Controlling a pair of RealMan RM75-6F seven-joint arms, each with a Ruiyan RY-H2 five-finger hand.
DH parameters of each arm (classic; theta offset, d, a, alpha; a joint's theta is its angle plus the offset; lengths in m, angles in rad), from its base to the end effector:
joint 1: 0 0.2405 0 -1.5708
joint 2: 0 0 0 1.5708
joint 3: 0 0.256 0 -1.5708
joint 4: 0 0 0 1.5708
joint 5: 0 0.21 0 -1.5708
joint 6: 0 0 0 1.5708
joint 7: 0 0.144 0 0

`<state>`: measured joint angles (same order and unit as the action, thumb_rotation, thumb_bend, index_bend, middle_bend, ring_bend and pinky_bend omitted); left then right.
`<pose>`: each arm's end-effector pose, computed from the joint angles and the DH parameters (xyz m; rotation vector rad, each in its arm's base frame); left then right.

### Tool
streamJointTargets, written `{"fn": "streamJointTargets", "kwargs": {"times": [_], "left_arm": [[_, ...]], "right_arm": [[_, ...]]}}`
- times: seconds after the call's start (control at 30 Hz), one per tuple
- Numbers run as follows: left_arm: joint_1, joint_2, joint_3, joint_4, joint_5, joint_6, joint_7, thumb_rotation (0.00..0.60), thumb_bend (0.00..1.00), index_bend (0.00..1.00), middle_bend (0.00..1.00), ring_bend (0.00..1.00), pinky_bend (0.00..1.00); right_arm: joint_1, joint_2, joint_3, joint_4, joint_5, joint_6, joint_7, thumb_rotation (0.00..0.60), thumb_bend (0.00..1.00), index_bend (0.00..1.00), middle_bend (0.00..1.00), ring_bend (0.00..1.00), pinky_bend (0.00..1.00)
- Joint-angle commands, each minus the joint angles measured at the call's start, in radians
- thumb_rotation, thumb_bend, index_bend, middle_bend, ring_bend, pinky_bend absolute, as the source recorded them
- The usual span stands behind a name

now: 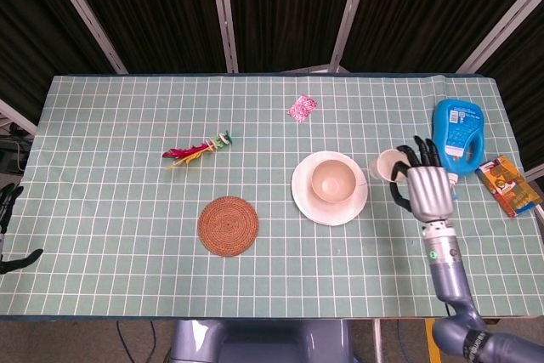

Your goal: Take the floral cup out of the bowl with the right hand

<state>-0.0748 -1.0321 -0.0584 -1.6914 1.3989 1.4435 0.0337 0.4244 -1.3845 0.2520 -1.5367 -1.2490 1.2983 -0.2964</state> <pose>-0.3179 0.1781 0.1805 -1.3251 -0.9441 -0.8040 -0.2331 -0.3128 0.0947 1.4071 -0.8043 0.9840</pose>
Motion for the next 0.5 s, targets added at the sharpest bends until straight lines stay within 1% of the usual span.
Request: {"fn": "streamJointTargets", "kwargs": {"times": [0.03, 0.17, 0.3, 0.5], "left_arm": [[0.000, -0.002, 0.001, -0.004, 0.002, 0.002, 0.009, 0.600, 0.00, 0.00, 0.00, 0.00, 0.00], [-0.001, -0.005, 0.002, -0.009, 0.003, 0.003, 0.022, 0.600, 0.00, 0.00, 0.00, 0.00, 0.00], [-0.001, -0.007, 0.001, -0.011, 0.000, 0.003, 0.031, 0.600, 0.00, 0.00, 0.00, 0.00, 0.00], [-0.003, -0.007, 0.000, -0.008, -0.005, 0.000, 0.032, 0.600, 0.00, 0.00, 0.00, 0.00, 0.00]], "right_arm": [[-0.053, 0.047, -0.043, -0.006, 0.013, 0.007, 0.039, 0.600, 0.40, 0.64, 0.21, 0.00, 0.00], [-0.077, 0.053, -0.073, 0.023, 0.027, -0.013, 0.065, 0.600, 0.40, 0.64, 0.21, 0.00, 0.00], [-0.091, 0.032, -0.099, 0.070, 0.044, -0.047, 0.097, 0.600, 0.40, 0.64, 0.21, 0.00, 0.00], [-0.090, -0.012, -0.117, 0.131, 0.053, -0.085, 0.114, 0.600, 0.38, 0.64, 0.21, 0.00, 0.00]]}}
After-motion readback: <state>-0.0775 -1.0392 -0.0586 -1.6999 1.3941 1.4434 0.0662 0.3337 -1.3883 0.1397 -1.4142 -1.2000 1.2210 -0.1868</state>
